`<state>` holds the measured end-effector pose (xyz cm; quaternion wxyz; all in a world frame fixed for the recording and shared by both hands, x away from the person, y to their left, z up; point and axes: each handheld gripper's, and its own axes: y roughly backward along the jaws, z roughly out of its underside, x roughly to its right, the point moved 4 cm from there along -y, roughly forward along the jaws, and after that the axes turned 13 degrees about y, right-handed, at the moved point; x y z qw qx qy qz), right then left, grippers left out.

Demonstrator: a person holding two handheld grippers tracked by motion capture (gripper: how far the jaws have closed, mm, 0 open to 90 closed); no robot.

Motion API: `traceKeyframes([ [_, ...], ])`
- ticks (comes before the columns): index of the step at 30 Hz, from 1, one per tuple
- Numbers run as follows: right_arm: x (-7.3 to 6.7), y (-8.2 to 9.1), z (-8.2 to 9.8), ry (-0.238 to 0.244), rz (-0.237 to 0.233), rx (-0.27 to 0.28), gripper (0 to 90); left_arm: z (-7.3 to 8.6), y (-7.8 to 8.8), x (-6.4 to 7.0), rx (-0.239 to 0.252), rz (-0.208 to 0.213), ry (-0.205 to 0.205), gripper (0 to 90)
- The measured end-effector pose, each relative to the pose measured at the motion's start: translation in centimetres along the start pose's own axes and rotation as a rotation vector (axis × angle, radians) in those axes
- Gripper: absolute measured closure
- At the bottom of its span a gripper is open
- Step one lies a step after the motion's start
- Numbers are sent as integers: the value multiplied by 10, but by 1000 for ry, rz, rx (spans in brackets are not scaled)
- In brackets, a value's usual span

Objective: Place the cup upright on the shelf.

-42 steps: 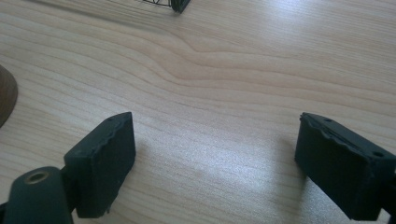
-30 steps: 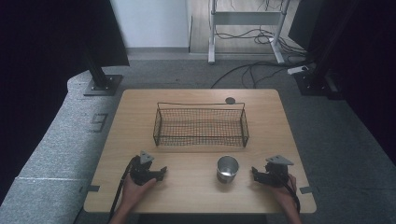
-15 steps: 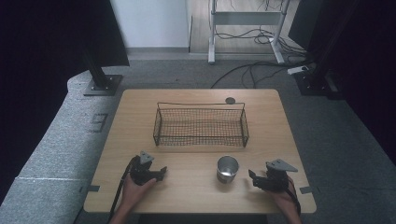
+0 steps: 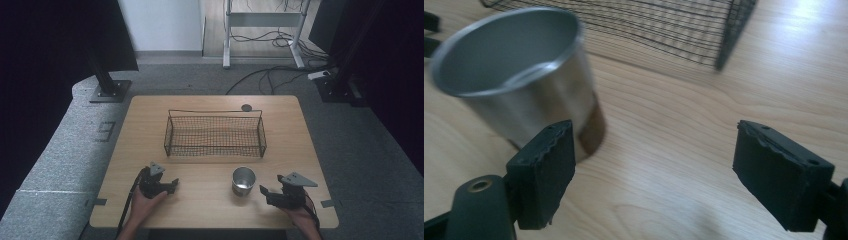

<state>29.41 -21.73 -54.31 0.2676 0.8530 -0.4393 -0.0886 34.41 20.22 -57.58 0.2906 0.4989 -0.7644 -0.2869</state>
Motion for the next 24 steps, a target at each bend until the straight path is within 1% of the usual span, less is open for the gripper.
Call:
traceKeyframes([
  [1, 0, 0, 0, 0, 0, 0, 169, 0, 0, 0, 0, 0, 0, 144],
  [2, -5, 2, -3, 7, -14, 8, 169, 0, 0, 0, 0, 0, 0, 144],
  [4, -6, 2, -4, 11, -18, 10, 168, 0, 0, 0, 0, 0, 0, 144],
  [5, -9, 4, -6, 12, -34, 19, 167, 0, 0, 0, 0, 0, 0, 144],
  [13, -18, 8, -11, 25, -71, 37, 153, 0, 0, 0, 0, 0, 0, 144],
  [16, -21, 8, -13, 30, -79, 34, 140, 0, 0, 0, 0, 0, 0, 145],
  [24, -32, -2, -14, 53, -101, 18, 128, 0, 0, 0, 0, 0, 0, 144],
])
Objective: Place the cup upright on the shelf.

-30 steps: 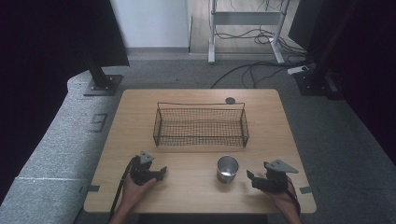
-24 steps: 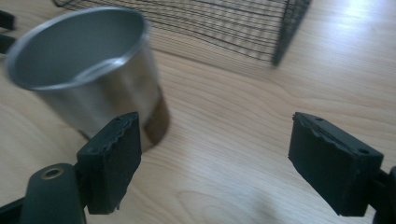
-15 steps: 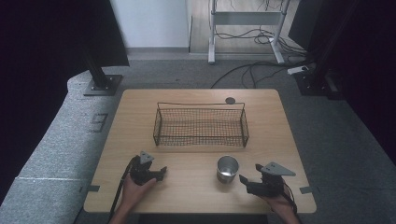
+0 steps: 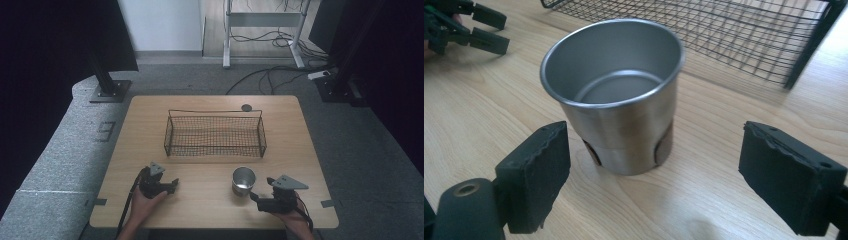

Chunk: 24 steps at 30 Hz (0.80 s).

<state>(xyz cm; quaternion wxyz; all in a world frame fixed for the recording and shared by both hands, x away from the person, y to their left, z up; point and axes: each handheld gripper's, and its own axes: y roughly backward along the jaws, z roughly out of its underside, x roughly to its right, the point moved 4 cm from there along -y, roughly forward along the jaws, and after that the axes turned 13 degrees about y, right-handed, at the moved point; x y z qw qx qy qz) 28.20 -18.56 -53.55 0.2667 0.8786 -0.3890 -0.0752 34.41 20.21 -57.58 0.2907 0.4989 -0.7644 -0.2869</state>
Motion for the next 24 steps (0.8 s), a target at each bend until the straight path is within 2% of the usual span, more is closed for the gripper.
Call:
traceKeyframes([
  [7, -9, -17, -5, 19, -22, -9, 122, 0, 0, 0, 0, 0, 0, 144],
  [13, -12, -29, -7, 28, -37, -15, 126, 0, 0, 0, 0, 0, 0, 144],
  [24, -15, -40, -12, 37, -40, -8, 117, 0, 0, 0, 0, 0, 0, 144],
])
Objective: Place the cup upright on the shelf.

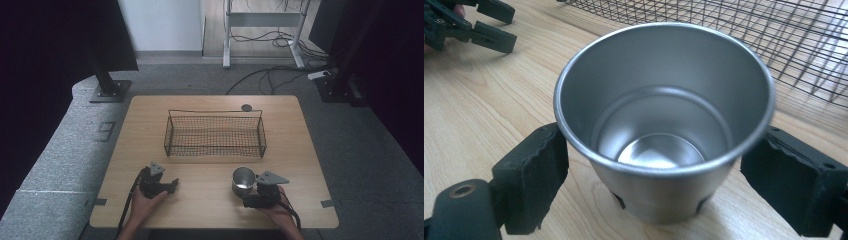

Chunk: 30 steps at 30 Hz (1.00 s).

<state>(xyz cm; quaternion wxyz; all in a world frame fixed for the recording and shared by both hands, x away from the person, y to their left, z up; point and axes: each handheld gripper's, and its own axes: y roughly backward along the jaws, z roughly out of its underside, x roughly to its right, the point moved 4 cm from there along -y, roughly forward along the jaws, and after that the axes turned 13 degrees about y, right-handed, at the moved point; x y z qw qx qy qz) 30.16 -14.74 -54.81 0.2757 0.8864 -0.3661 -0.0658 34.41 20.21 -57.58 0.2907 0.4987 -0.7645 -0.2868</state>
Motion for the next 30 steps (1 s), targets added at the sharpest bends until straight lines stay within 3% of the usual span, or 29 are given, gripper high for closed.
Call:
traceKeyframes([
  [17, 3, -22, -3, 14, 24, -6, 131, 0, 0, 0, 0, 0, 0, 144],
  [23, 0, -24, -2, 30, 43, 4, 176, 0, 0, 0, 0, 0, 0, 144],
  [30, 1, -22, -3, 43, 25, -13, 180, 0, 0, 0, 0, 0, 0, 145],
])
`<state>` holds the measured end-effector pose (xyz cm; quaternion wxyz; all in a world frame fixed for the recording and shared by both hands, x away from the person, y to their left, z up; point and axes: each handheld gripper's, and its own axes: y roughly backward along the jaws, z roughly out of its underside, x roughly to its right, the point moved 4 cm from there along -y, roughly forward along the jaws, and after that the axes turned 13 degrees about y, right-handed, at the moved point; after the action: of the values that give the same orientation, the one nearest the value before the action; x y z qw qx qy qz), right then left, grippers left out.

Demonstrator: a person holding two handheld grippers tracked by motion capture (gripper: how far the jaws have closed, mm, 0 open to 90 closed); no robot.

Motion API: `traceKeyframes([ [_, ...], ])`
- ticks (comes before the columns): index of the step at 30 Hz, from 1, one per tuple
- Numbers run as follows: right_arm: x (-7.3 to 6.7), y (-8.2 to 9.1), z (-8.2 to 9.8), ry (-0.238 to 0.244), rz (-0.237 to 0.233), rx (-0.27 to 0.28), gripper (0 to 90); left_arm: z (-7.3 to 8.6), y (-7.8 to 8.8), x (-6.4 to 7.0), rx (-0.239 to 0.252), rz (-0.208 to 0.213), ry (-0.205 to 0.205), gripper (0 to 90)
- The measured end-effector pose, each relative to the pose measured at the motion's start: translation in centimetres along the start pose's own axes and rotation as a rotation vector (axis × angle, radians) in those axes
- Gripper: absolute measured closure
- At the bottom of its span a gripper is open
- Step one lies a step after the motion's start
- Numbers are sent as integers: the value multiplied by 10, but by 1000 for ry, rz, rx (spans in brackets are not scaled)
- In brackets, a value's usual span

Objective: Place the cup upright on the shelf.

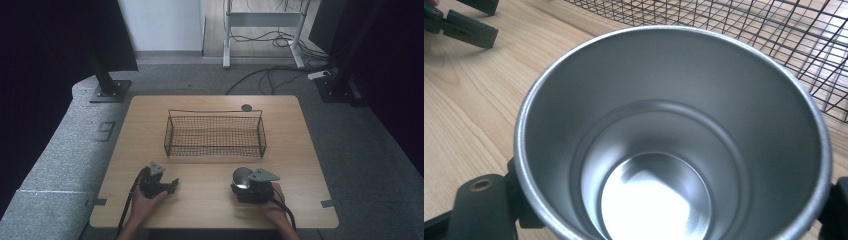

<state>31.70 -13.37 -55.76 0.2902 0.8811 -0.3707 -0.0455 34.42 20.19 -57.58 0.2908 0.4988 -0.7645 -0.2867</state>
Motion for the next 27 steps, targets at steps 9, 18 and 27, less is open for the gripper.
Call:
traceKeyframes([
  [9, 3, 9, -4, 0, -18, 21, 182, 0, 0, 0, 0, 1, -1, 144],
  [18, 8, 17, -10, -7, -11, 39, 182, -1, -1, 0, 0, 3, -3, 144],
  [27, 18, 33, -28, -17, -9, 82, 182, -1, -1, 0, 0, 3, -3, 144],
])
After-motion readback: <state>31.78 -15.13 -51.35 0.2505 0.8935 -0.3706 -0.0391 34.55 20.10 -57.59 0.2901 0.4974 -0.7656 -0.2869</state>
